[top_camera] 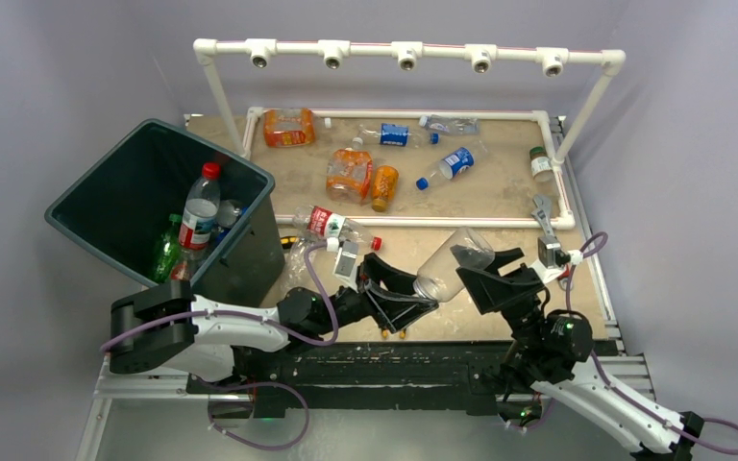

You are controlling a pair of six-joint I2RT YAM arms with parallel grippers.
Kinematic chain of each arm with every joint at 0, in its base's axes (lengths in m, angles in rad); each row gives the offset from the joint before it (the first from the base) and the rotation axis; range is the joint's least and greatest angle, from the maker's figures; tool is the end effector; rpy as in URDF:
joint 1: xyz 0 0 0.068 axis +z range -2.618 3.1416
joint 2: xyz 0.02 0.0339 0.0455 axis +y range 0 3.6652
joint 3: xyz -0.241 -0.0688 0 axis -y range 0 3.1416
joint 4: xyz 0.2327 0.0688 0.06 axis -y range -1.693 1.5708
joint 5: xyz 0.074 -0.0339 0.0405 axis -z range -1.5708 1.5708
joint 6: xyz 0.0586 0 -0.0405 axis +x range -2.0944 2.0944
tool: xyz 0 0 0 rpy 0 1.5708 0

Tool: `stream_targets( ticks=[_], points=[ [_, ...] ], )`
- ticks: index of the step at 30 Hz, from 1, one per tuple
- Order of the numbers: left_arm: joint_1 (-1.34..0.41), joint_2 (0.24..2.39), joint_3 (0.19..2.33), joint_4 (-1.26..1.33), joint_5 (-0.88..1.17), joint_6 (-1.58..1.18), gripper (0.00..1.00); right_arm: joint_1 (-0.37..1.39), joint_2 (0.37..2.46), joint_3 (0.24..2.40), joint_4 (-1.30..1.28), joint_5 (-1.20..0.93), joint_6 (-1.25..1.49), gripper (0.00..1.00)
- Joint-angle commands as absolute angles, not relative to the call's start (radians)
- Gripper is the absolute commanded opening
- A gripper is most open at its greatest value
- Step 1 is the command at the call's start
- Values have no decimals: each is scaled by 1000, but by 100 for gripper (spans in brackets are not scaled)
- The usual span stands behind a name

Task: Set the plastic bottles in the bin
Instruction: Pick up the plastic bottle at the center of the board.

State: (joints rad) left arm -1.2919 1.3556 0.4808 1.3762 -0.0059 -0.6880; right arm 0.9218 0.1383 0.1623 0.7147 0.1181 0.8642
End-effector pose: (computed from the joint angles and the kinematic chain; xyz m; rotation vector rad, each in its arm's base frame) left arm 0.0774 -0.2691 0.2726 0.3649 1.1923 -1.7580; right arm 0.0721 0.0836 0.3013 0.0985 0.9419 1.6201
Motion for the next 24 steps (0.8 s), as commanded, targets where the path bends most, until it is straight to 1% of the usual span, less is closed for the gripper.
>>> stream_targets(
  ticks=[1,5,7,11,14,16,17,24],
  points=[
    [-1296,1349,505,1443,-5,-680,48,922,144,165,740,94,873,42],
    [-1298,1344,503,1444,-5,-679,38,922,132,176,701,89,858,50],
    [-1299,1338,501,1442,-10,-677,31,922,121,183,674,87,853,59],
    [-1299,1323,500,1423,-15,-668,14,922,93,215,580,83,824,86],
    [-1301,1312,501,1406,-21,-656,6,922,67,244,484,103,813,97],
    [-1302,1310,504,1399,-23,-653,1,922,52,259,438,114,806,99],
    [-1302,1311,506,1393,-24,-653,0,922,46,265,421,111,805,99],
    [-1305,1295,539,1334,-27,-626,0,922,57,354,302,133,746,99]
  ],
)
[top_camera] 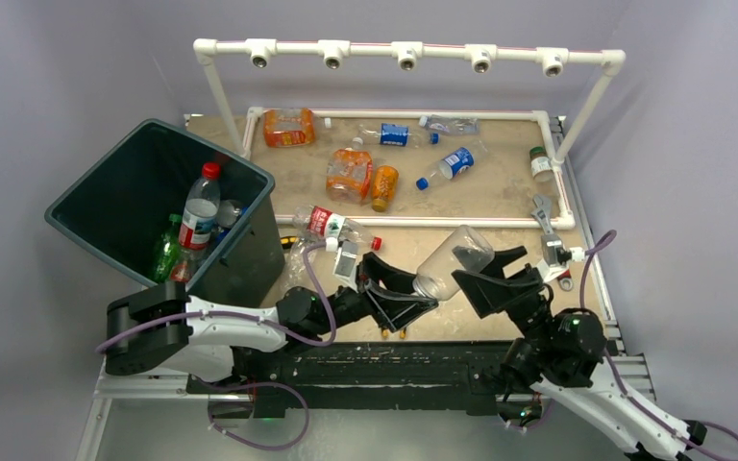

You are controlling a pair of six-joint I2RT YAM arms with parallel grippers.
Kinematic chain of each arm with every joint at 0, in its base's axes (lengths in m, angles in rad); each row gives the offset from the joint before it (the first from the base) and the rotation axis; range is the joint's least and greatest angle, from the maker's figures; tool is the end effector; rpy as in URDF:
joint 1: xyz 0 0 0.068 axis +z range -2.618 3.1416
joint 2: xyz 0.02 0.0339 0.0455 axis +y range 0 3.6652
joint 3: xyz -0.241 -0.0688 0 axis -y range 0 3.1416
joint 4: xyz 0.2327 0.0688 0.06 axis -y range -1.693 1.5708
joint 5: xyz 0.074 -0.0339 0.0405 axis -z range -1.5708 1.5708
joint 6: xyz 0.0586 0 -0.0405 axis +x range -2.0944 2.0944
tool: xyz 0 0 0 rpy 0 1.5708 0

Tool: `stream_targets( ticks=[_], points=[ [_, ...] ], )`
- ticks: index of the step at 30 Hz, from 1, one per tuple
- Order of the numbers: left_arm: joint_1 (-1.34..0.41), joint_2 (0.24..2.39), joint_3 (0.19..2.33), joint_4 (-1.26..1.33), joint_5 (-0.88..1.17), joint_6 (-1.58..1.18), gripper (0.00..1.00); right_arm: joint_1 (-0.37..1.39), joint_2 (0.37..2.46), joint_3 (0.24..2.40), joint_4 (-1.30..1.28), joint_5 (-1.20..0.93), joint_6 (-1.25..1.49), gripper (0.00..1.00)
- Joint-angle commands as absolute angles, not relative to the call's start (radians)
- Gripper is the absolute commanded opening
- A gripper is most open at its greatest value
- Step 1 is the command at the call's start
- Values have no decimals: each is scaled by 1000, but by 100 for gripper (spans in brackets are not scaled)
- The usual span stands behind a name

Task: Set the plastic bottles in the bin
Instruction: Pick up the plastic bottle at the center of the board, then place the plastic bottle in the trash bin.

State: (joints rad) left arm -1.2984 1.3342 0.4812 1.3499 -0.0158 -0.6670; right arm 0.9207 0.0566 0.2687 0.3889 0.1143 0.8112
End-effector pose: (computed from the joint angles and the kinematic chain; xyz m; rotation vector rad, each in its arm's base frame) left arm 0.0758 -0.2678 0.2752 0.3717 1.1914 -1.7386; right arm 0.0678 0.0782 0.3095 0.0581 1.0869 1.5244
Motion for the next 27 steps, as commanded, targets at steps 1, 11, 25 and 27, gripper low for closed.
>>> stream_targets(
  ticks=[1,11,25,27],
  points=[
    [-1305,1286,554,1296,-30,-614,0,922,58,373,280,130,728,99],
    [-1307,1229,861,782,-126,-424,0,922,59,569,92,38,550,99],
    [-1308,1053,1263,94,-549,-285,0,922,4,603,27,14,498,99],
    [-1308,1010,1299,-10,-672,-291,0,922,4,583,42,15,501,99]
  ],
)
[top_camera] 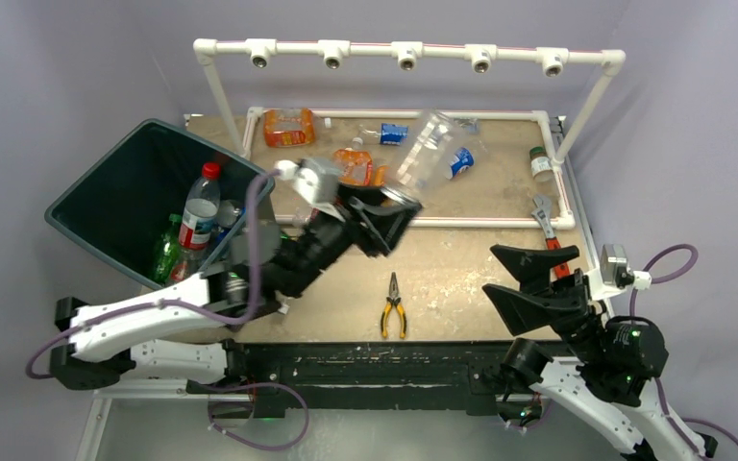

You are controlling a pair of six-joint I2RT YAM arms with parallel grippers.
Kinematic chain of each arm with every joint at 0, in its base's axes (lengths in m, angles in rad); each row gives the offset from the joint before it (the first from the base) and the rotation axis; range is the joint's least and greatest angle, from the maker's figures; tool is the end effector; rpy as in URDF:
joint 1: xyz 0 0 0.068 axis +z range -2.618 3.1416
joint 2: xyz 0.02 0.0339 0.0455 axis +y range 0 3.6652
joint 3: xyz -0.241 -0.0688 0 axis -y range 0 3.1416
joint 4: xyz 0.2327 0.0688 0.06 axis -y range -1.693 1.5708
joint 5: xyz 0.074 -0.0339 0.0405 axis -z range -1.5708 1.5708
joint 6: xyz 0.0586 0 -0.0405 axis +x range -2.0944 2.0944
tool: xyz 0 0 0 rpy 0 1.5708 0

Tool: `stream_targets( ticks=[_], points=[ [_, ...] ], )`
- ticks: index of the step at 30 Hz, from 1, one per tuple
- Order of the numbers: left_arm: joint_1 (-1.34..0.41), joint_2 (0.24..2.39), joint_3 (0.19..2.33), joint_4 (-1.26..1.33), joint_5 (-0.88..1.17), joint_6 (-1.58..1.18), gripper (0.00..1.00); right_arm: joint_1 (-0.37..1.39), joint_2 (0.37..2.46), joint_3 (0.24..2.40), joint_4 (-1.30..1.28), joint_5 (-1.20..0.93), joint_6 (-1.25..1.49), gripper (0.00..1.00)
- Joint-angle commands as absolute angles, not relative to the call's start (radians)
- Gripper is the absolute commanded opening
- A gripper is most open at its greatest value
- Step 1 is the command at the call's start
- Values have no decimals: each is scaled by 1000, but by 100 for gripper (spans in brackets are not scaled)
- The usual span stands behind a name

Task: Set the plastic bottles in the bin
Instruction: Place the plastic bottle in the trash bin.

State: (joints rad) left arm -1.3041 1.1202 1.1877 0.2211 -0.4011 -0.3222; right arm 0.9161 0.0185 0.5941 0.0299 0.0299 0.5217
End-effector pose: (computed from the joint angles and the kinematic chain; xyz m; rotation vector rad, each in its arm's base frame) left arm 0.0921 -0.2504 0.4424 0.3108 1.3581 -1.1208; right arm 0.0322 0.0391 0.3704 -0.1756 1.0311 1.3023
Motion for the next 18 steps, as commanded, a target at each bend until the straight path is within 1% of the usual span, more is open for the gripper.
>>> stream_targets(
  ticks=[1,4,11,14,18],
  points=[
    [-1308,984,1316,-73,-752,-295,0,922,4,573,49,15,502,99],
    [-1308,953,1388,-226,-944,-312,0,922,12,556,61,4,504,99],
    [-1308,986,1620,-610,-1357,-354,0,922,39,539,62,2,513,99],
    [-1308,972,1648,-696,-1484,-384,0,922,40,525,64,6,519,99],
    [-1308,936,1621,-744,-1645,-384,0,922,38,505,67,15,528,99]
  ],
)
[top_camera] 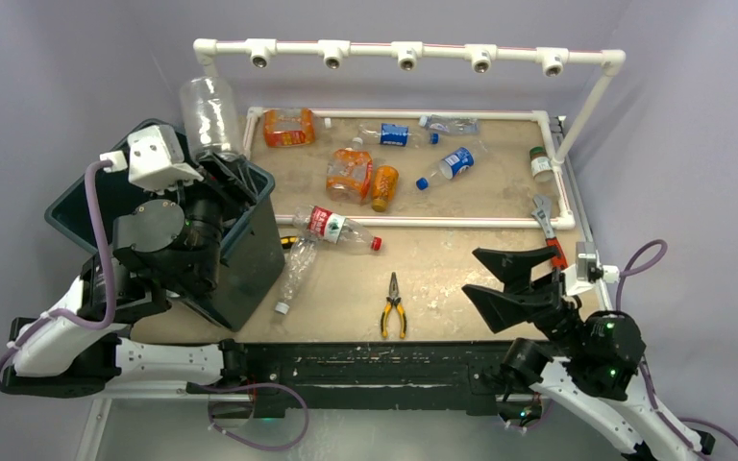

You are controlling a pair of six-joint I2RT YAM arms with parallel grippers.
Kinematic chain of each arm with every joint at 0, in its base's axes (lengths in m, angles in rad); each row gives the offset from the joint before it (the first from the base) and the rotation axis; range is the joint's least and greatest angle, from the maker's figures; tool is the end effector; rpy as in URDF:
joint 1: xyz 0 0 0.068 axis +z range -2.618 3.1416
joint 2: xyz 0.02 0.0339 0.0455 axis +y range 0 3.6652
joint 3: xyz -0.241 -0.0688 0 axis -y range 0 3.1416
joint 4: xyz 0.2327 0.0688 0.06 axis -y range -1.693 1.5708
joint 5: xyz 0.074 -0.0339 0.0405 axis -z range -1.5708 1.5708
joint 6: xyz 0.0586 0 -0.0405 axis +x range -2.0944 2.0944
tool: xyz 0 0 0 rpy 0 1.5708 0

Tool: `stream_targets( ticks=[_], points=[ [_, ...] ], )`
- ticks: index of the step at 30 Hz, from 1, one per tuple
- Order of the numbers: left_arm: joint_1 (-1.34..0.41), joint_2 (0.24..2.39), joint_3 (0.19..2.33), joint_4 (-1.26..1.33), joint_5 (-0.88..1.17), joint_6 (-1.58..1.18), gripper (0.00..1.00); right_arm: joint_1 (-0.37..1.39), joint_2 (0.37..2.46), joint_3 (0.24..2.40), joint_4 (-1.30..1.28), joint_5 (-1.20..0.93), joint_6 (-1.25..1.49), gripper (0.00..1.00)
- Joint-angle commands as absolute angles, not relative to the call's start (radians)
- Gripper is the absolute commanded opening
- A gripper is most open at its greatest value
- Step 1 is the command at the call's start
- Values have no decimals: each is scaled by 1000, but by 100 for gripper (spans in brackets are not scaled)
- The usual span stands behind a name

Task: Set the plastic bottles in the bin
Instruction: Place the plastic bottle in the trash bin.

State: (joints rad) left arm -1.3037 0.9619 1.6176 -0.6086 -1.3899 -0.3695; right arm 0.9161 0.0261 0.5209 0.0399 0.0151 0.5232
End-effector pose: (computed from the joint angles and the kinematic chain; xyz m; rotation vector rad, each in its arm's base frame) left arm 0.0858 -0.0952 0.5046 -0.3897 1.5190 -0.2593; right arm 0.0430 0.0546 0.3507 -0.2045 1.1037 1.2915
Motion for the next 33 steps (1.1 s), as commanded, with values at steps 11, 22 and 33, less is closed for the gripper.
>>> stream_targets(
  ticks=[11,22,33],
  points=[
    [-1307,658,1212,-235,-1812,-24,0,922,11,455,61,36,549,99],
    [-1307,606,1153,-294,-1813,-21,0,922,59,437,118,40,564,99],
    [-1310,614,1125,-284,-1802,-6,69,922,86,438,138,60,568,99]
  ],
)
